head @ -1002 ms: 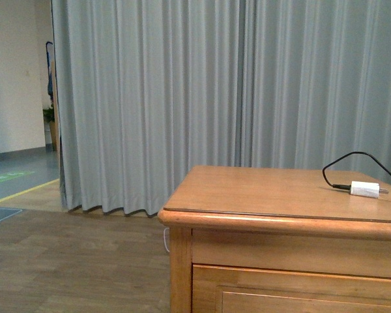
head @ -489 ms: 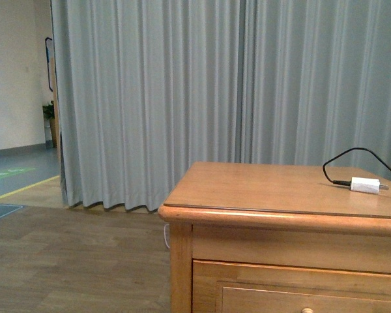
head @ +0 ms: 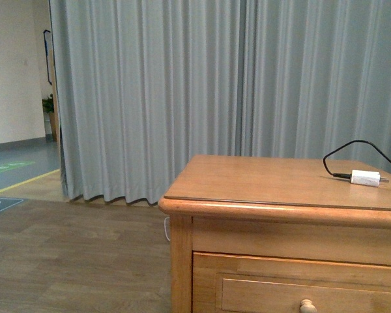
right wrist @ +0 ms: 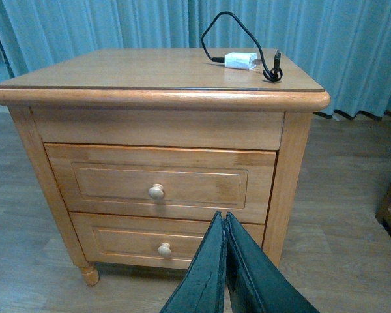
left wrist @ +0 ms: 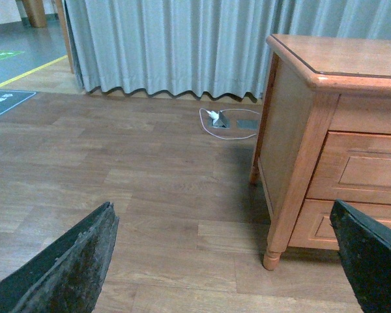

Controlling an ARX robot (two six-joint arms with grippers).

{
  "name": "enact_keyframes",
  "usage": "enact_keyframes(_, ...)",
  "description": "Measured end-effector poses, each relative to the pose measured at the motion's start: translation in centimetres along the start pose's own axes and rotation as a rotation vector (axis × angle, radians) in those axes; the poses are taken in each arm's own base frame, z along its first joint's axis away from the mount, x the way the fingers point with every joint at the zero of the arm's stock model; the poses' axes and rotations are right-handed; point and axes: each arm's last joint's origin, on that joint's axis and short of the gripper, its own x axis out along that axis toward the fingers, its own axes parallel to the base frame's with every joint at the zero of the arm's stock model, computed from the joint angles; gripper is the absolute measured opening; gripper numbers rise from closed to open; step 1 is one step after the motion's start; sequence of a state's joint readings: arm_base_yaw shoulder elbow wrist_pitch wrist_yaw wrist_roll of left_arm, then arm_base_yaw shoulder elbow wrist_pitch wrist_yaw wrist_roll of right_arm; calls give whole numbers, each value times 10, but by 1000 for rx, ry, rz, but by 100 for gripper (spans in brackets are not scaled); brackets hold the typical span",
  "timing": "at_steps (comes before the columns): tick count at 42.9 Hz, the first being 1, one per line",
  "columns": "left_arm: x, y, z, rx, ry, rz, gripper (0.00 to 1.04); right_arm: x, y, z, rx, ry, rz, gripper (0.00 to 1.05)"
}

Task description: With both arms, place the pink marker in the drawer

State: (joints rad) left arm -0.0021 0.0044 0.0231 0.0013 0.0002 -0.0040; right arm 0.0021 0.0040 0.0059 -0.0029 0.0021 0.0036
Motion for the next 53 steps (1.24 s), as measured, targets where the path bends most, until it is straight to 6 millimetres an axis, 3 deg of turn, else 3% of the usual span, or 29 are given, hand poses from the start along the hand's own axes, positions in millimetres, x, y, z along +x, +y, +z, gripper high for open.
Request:
enact_keyframes(7,0,0,0,0,0,0,99,0,0,0,-1,0,0,2)
enact_keyframes(14,0,0,0,0,0,0,99,0,0,0,-1,0,0,38)
enact_keyframes(22,0,0,0,0,0,0,99,0,0,0,-1,0,0,68)
enact_keyframes(28,0,0,0,0,0,0,99,0,0,0,0,0,0,98)
enact_keyframes(53,0,0,0,0,0,0,99,0,0,0,0,0,0,96)
